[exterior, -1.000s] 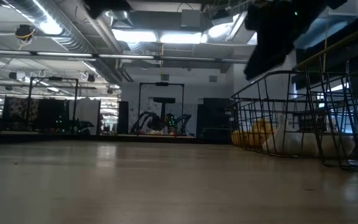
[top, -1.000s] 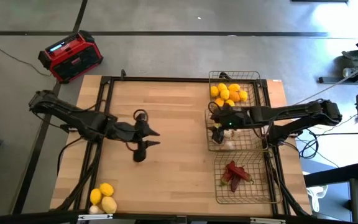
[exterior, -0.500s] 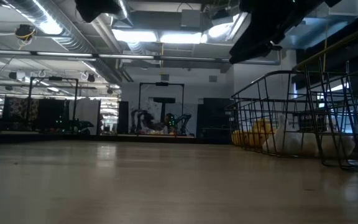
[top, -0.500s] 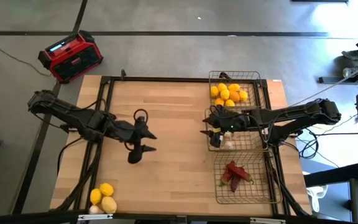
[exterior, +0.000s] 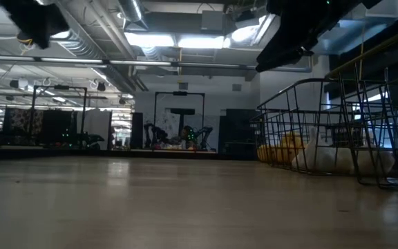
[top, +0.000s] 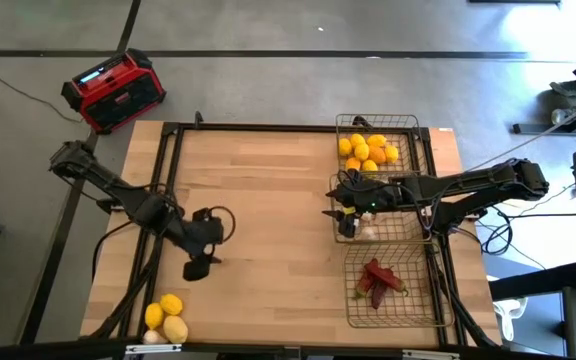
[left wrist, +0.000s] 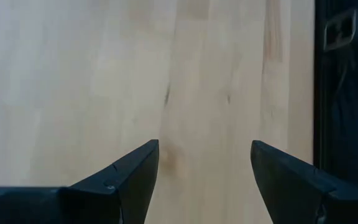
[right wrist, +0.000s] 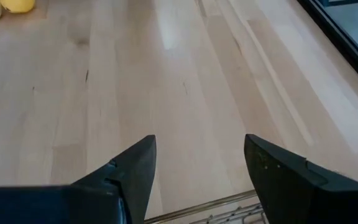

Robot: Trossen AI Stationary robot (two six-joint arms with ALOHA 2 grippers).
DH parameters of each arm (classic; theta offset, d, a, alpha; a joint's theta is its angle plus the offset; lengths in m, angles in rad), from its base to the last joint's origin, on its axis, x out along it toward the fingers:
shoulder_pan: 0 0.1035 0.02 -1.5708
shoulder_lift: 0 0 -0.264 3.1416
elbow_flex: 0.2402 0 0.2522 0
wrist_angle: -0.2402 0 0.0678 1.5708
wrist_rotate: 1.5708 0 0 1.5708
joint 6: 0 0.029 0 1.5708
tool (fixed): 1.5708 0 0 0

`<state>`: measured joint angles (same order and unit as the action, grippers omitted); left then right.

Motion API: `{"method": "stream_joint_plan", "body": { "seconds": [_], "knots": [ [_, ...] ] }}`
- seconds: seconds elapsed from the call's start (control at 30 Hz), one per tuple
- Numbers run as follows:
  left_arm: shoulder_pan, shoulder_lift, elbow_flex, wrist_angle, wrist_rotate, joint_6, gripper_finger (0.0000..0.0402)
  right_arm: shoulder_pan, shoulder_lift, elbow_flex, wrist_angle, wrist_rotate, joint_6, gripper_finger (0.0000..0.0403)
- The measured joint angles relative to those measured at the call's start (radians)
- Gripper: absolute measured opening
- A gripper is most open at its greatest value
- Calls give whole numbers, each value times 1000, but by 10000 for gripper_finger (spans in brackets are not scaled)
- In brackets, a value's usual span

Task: Sort produce into baskets
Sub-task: Put the yellow lemon into the top wire basket

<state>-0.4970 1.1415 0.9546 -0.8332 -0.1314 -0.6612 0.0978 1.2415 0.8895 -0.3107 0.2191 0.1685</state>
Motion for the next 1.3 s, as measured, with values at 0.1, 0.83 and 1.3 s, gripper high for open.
{"method": "stream_joint_plan", "body": {
  "seconds": [0.1,0.83,1.3],
  "knots": [
    [-51,19,0,-15,0,-16,249,0,0,0,4,0,-17,239],
    [-385,242,0,-74,149,-164,249,0,0,0,3,2,-73,239],
    [-546,387,0,-67,219,-149,249,0,0,-1,3,17,-74,239]
  ]
}}
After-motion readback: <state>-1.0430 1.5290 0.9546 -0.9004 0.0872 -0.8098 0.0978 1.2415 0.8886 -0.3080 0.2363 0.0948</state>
